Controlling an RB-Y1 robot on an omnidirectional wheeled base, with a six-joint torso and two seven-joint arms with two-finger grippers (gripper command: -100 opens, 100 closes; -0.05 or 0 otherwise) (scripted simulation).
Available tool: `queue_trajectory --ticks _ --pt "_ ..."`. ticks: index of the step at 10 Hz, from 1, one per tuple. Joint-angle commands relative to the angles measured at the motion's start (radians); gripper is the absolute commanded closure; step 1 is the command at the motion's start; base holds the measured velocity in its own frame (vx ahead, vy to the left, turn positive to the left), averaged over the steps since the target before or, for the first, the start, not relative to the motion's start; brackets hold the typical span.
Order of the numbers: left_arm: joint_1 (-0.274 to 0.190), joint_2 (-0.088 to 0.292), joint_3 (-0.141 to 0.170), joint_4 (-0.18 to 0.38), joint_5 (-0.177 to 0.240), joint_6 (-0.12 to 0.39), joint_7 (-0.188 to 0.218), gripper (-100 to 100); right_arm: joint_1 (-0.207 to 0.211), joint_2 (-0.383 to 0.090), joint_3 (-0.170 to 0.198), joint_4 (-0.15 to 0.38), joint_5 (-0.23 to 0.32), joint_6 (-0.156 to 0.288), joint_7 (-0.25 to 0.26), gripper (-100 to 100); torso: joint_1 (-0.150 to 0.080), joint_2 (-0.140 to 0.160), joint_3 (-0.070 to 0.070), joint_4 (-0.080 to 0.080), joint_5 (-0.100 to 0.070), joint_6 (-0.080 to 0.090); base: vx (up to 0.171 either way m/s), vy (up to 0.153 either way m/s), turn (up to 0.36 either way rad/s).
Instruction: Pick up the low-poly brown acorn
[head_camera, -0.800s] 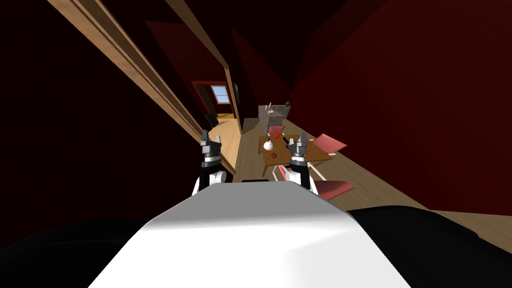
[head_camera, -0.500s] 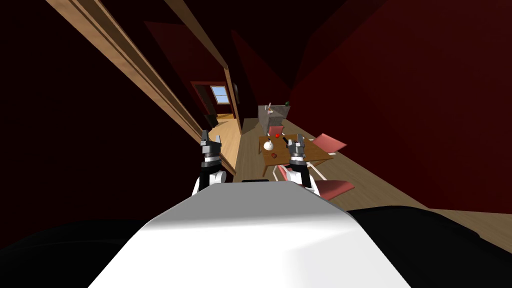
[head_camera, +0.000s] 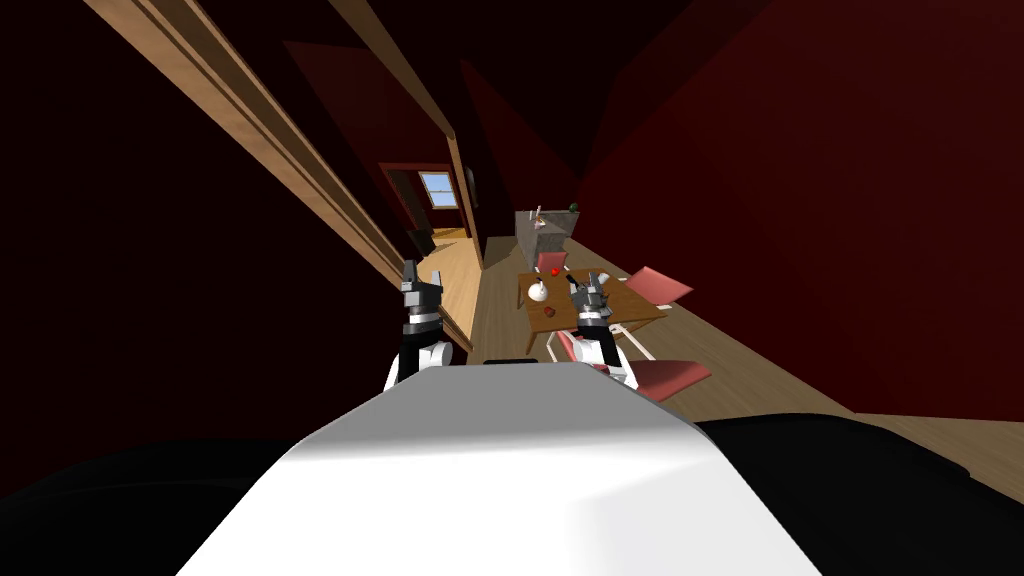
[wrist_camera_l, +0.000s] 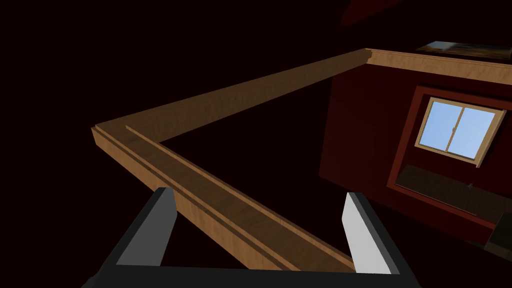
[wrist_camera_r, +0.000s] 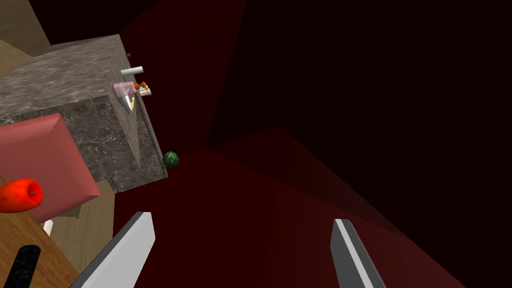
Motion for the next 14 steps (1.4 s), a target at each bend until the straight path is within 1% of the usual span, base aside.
queue_trajectory --ticks 1,2,3,4,5,6,7,8,9,10,11,12,13,14 --pt "0.0 0.0 0.0 0.0 0.0 0.0 0.0 0 -0.004 -0.003 0.006 0.015 -0.013 0.015 -0.037 -100 0.0 0.0 0.0 0.0 0.0 0.0 0.017 0.032 -0.011" --pt "0.0 0.0 0.0 0.0 0.0 0.0 0.0 0 -0.017 -0.016 0.007 0.043 -0.042 0.043 -0.074 -100 0.0 0.0 0.0 0.0 0.0 0.0 0.02 0.026 -0.023" --pt "0.0 0.0 0.0 0.0 0.0 0.0 0.0 0 -0.017 -0.016 0.007 0.043 -0.042 0.043 -0.085 -100 -0.001 0.0 0.0 0.0 0.0 0.0 0.017 0.021 -0.012" --pt "0.0 0.0 0.0 0.0 0.0 0.0 0.0 0 -0.031 -0.028 0.008 0.074 -0.073 0.072 -0.125 -100 -0.001 0.0 0.0 0.0 0.0 0.0 0.017 0.027 -0.022" --pt "0.0 0.0 0.0 0.0 0.0 0.0 0.0 0 -0.031 -0.028 0.008 0.074 -0.073 0.072 -0.136 -100 -0.001 0.0 0.0 0.0 0.0 0.0 0.014 0.022 -0.015" --pt "0.0 0.0 0.0 0.0 0.0 0.0 0.0 0 -0.046 -0.039 0.008 0.106 -0.106 0.104 -0.174 -100 -0.001 0.0 0.0 0.0 0.0 0.0 0.017 0.027 -0.033" --pt "0.0 0.0 0.0 0.0 0.0 0.0 0.0 0 -0.046 -0.039 0.008 0.106 -0.106 0.104 -0.189 -100 -0.001 0.0 0.0 0.0 0.0 0.0 0.013 0.026 -0.013" --pt "0.0 0.0 0.0 0.0 0.0 0.0 0.0 0 -0.062 -0.049 0.009 0.141 -0.14 0.136 -0.226 -100 -0.001 0.001 0.0 0.0 0.0 0.0 0.016 0.027 -0.025" --pt "0.0 0.0 0.0 0.0 0.0 0.0 0.0 0 -0.062 -0.049 0.009 0.141 -0.14 0.136 -0.244 -100 -0.001 0.0 0.0 0.0 0.0 0.0 0.014 0.022 -0.015" --pt "0.0 0.0 0.0 0.0 0.0 0.0 0.0 0 -0.079 -0.059 0.01 0.177 -0.175 0.17 -0.276 -100 -0.001 0.0 0.0 0.0 0.0 0.0 0.016 0.028 -0.032" --pt "0.0 0.0 0.0 0.0 0.0 0.0 0.0 0 -0.079 -0.059 0.01 0.177 -0.175 0.17 -0.301 -100 -0.001 0.0 0.0 0.0 0.0 0.0 0.013 0.022 -0.021" --pt "0.0 0.0 0.0 0.0 0.0 0.0 0.0 0 -0.098 -0.068 0.011 0.216 -0.211 0.204 -0.333 -100 -0.001 0.001 0.0 0.0 0.0 0.0 0.015 0.023 -0.033" --pt "0.0 0.0 0.0 0.0 0.0 0.0 0.0 0 -0.098 -0.068 0.011 0.216 -0.211 0.204 -0.359 -100 -0.001 0.0 0.0 0.0 0.0 0.0 0.012 0.023 -0.016" --pt "0.0 0.0 0.0 0.0 0.0 0.0 0.0 0 -0.117 -0.077 0.012 0.256 -0.247 0.239 -0.388 -100 -0.001 0.001 0.0 0.0 0.0 0.0 0.013 0.023 -0.042"
